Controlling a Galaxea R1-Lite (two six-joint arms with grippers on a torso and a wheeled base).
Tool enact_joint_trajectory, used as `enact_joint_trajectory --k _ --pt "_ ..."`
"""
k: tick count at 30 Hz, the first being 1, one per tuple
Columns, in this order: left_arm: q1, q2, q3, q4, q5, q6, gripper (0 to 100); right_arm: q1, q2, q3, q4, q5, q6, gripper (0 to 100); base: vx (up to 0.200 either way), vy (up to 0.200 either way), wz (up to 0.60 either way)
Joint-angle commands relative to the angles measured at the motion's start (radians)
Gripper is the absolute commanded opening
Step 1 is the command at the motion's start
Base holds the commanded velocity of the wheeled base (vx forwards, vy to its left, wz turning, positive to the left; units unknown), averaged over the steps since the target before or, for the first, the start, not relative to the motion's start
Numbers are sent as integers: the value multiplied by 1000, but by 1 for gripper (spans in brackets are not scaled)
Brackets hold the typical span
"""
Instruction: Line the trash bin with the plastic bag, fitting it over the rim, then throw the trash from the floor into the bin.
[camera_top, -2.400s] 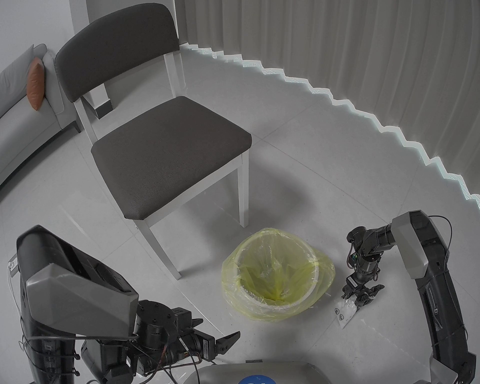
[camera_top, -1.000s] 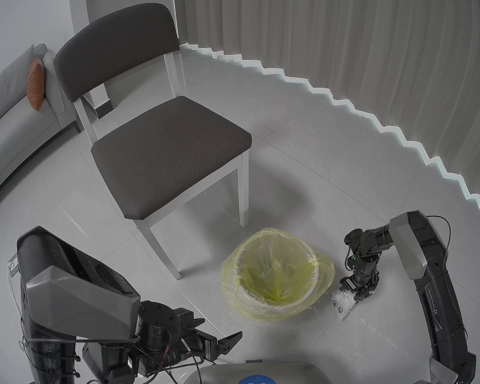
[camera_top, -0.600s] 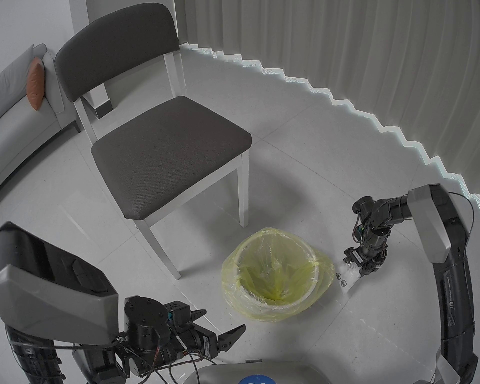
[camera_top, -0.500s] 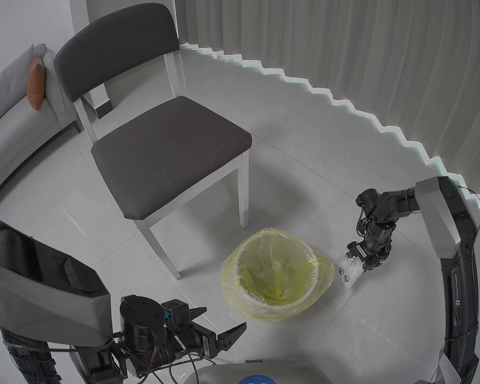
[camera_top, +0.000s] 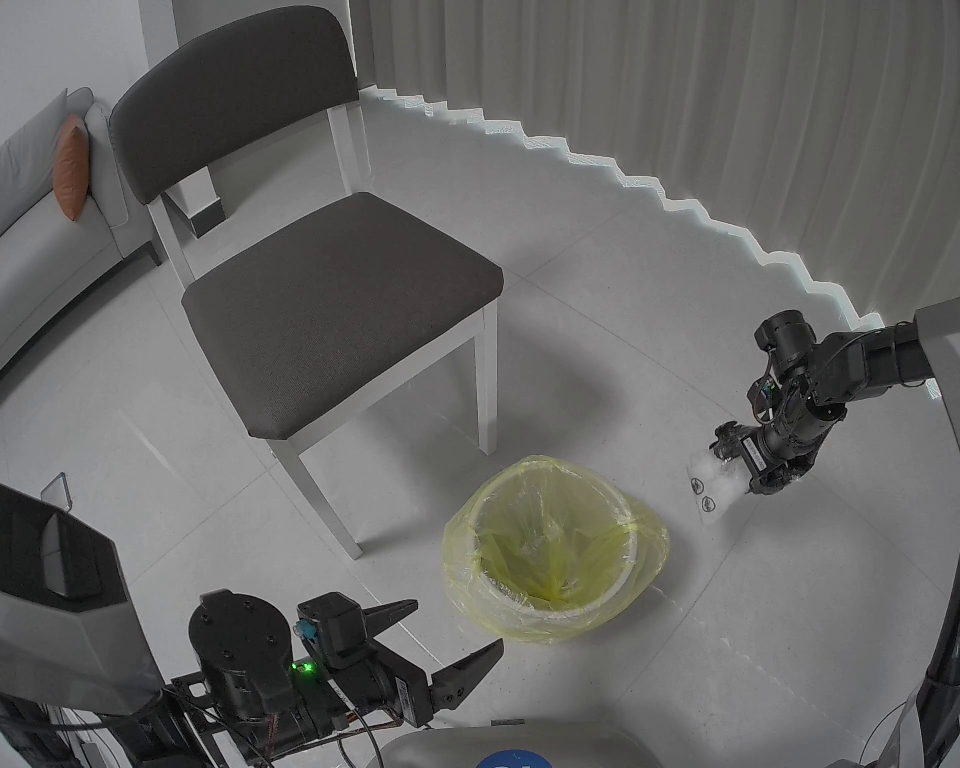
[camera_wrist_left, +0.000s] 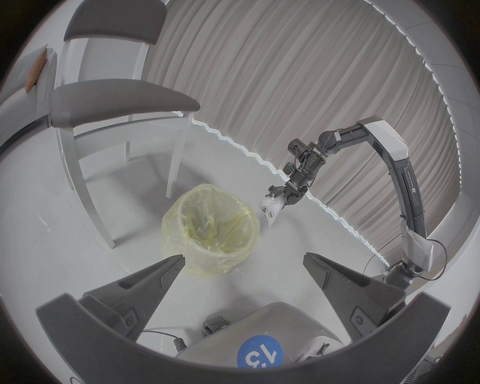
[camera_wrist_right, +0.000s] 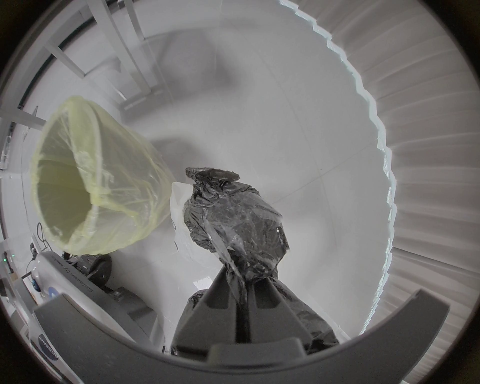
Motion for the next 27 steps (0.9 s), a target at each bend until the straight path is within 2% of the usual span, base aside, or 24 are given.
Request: enact_joint_trajectory --k 1,5,6,8,9,10,12,20,27 --pt "-11 -76 9 -15 2 3 100 53 -189 151 -124 23 0 0 0 0 0" --pt "-11 -86 9 -14 2 19 100 114 -258 231 -216 49 -2 0 0 0 0" --pt "-11 -91 11 -14 2 32 100 175 -288 274 -288 51 -2 0 0 0 0" --pt "-11 -93 11 -14 4 39 100 250 -309 317 -362 46 -5 0 0 0 0" --pt "-11 -93 11 -14 7 39 100 289 -312 333 -383 42 -6 0 0 0 0" --pt "-11 -94 11 -14 7 39 100 293 -312 335 -385 40 -6 0 0 0 0" --pt "-11 -113 11 -14 8 45 100 376 -309 366 -394 34 -13 0 0 0 0" --pt "-10 -122 14 -14 8 51 100 431 -219 367 -397 6 -16 0 0 0 0" --pt "1 -120 12 -14 8 49 100 476 -74 324 -454 2 -57 0 0 0 0"
